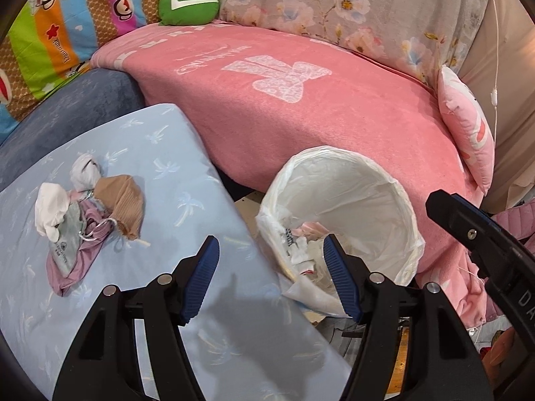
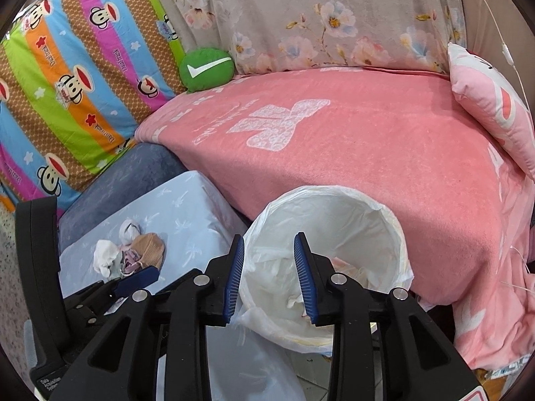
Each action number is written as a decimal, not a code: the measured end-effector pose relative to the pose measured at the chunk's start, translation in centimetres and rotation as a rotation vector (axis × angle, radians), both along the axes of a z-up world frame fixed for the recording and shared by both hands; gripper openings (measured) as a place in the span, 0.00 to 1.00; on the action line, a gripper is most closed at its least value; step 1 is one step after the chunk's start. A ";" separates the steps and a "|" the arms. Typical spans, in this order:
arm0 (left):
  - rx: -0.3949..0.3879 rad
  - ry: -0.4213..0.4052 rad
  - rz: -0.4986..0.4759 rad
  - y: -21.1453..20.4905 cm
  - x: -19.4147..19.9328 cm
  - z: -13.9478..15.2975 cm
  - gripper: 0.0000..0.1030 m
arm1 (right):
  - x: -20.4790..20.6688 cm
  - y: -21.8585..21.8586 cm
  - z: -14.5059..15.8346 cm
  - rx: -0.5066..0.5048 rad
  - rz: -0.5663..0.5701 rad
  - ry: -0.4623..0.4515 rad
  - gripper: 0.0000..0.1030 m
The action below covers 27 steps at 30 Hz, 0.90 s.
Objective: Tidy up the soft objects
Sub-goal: 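Move both open tools back toward the fabric pile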
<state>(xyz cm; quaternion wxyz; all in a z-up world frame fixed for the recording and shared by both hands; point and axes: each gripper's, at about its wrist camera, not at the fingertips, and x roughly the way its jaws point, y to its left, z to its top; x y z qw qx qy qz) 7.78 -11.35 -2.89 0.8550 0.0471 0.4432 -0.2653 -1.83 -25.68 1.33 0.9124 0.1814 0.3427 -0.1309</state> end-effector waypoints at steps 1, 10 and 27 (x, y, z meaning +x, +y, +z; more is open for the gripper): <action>0.004 -0.001 0.007 0.3 0.0 -0.1 0.60 | 0.1 0.4 -0.2 -0.002 0.007 0.006 0.30; 0.021 -0.005 0.080 3.9 0.6 -0.7 0.60 | 1.7 4.1 -2.4 -0.012 0.078 0.066 0.30; 0.016 0.042 0.196 10.3 2.3 -2.3 0.60 | 5.2 10.9 -4.8 -0.025 0.202 0.133 0.30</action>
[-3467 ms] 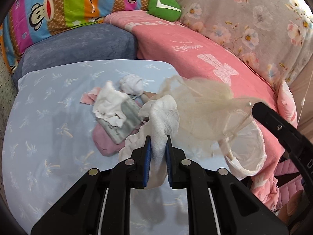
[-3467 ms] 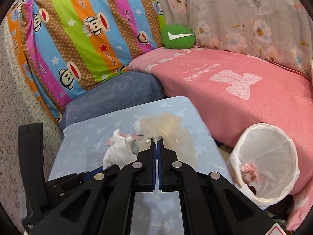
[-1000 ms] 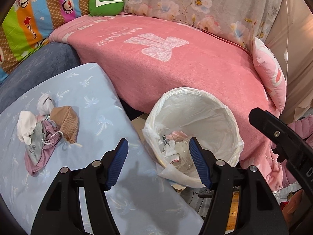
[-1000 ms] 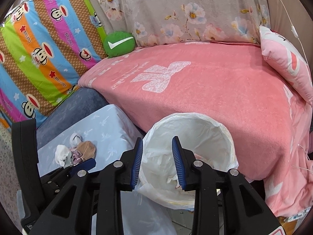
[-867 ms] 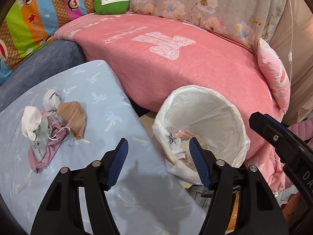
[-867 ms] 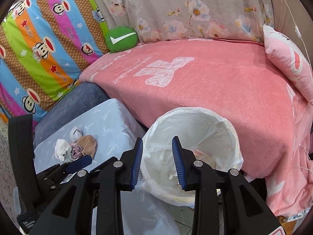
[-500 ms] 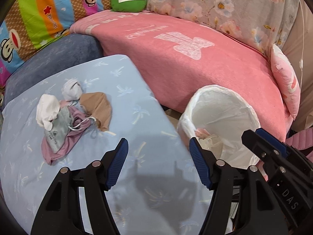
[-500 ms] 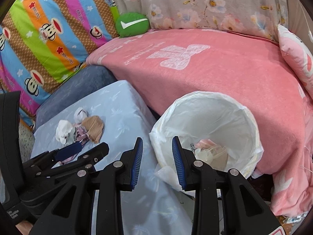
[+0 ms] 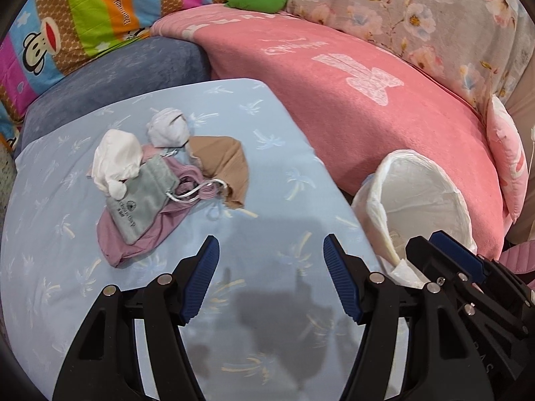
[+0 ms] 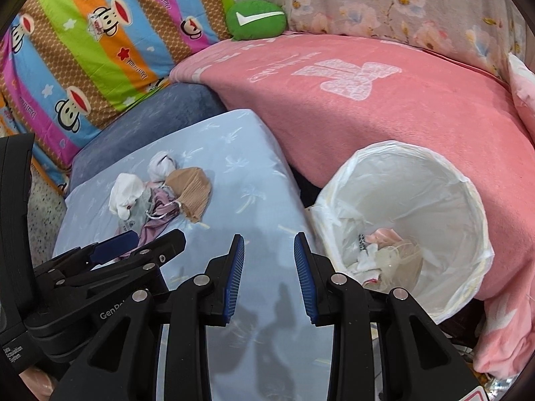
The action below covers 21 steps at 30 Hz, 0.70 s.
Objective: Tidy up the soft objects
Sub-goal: 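Move both open tools back toward the fabric pile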
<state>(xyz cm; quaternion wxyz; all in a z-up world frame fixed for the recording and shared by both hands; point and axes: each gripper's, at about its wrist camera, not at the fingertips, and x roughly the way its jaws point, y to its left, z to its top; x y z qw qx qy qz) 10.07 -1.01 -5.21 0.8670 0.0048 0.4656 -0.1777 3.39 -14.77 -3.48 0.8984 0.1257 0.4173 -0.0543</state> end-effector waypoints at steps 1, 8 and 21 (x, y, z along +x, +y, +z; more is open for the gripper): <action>-0.003 0.004 0.008 0.4 0.1 -0.1 0.60 | 0.3 0.5 -0.1 -0.001 0.009 0.005 0.30; 0.001 0.030 0.078 4.1 1.0 -1.4 0.60 | 2.0 3.6 -1.2 -0.007 0.056 0.033 0.30; 0.000 0.110 0.233 12.3 3.1 -4.4 0.60 | 5.2 9.2 -3.2 -0.013 0.142 0.079 0.30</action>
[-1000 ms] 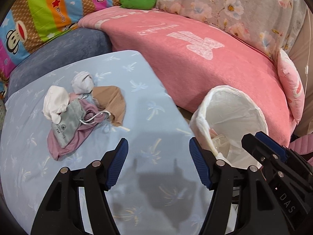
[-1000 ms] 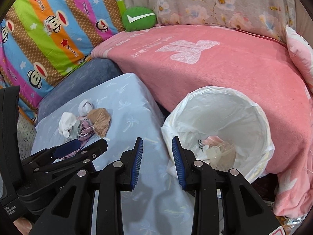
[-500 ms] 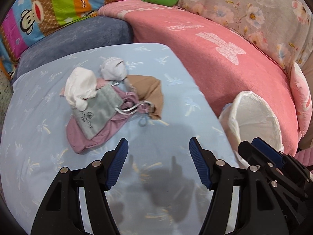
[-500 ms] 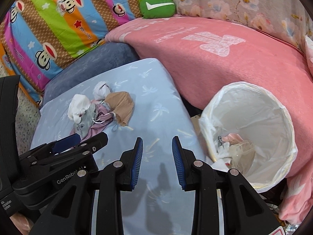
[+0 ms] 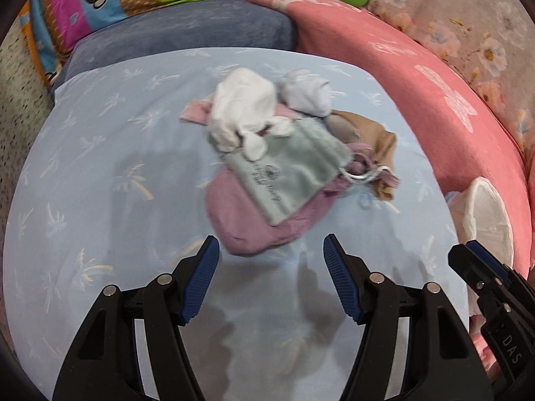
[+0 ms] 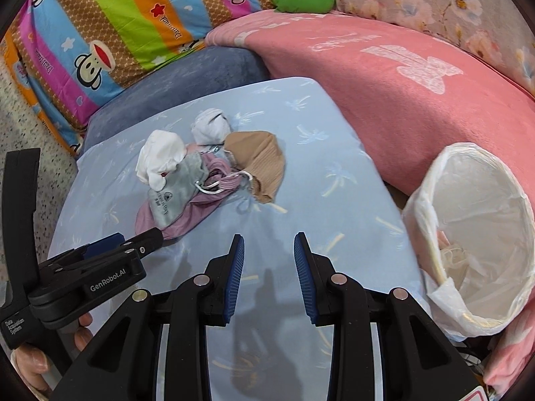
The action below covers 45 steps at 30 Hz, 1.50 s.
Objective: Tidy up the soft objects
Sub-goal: 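Move both open tools back toward the fabric pile, then grasp the mauve cloth with the left tool while the right tool grasps the grey pouch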
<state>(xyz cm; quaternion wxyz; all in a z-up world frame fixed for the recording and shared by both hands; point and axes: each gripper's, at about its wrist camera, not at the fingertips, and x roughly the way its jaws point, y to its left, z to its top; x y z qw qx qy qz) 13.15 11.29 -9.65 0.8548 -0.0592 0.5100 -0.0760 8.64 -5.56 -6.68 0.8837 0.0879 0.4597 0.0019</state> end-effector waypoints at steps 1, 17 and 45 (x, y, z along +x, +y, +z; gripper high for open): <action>-0.004 0.004 0.010 0.5 0.2 -0.2 0.60 | 0.3 0.3 -0.1 -0.001 0.005 0.001 0.30; -0.118 0.084 0.025 3.4 2.6 -2.4 0.47 | 3.8 5.2 -1.5 0.005 0.068 0.020 0.30; -0.157 0.069 -0.051 3.5 2.7 -1.5 0.07 | 7.7 7.8 -3.2 0.057 0.086 0.029 0.05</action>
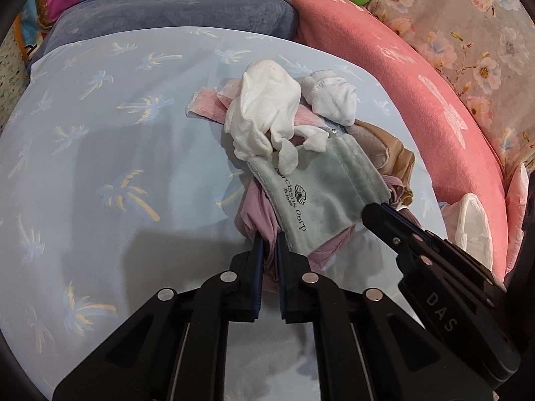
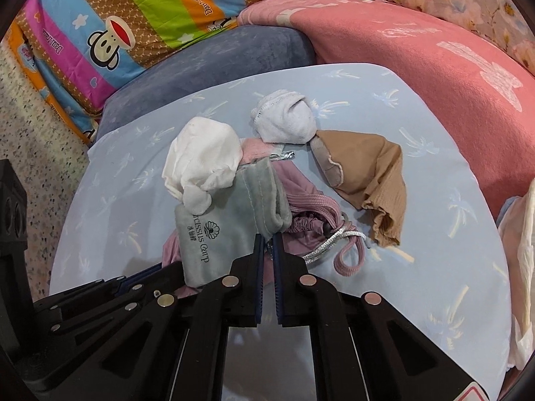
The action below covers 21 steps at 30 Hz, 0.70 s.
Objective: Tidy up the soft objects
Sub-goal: 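Grasp the mauve cloth with the left tool while the right tool grasps the grey pouch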
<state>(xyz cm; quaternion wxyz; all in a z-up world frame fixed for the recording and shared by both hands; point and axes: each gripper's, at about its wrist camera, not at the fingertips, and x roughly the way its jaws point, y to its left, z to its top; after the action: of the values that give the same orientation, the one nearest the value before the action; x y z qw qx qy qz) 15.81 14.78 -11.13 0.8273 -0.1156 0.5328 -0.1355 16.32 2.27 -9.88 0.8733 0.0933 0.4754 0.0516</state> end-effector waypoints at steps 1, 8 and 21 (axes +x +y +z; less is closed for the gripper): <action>0.001 -0.002 0.000 -0.1 -0.2 0.2 0.07 | -0.4 -0.2 0.3 0.002 -0.002 -0.006 0.05; -0.003 -0.032 -0.012 -0.8 -1.7 1.8 0.07 | -3.8 -2.3 3.6 0.011 -0.045 -0.068 0.05; -0.021 -0.147 -0.062 -4.2 -4.8 6.9 0.06 | -9.0 -6.5 7.9 -0.002 -0.104 -0.150 0.05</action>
<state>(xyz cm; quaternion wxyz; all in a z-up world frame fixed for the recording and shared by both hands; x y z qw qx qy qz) 11.01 10.59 -4.28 0.8584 -0.0972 0.4724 -0.1748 7.30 -4.25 -1.94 0.9080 0.1130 0.4032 0.0125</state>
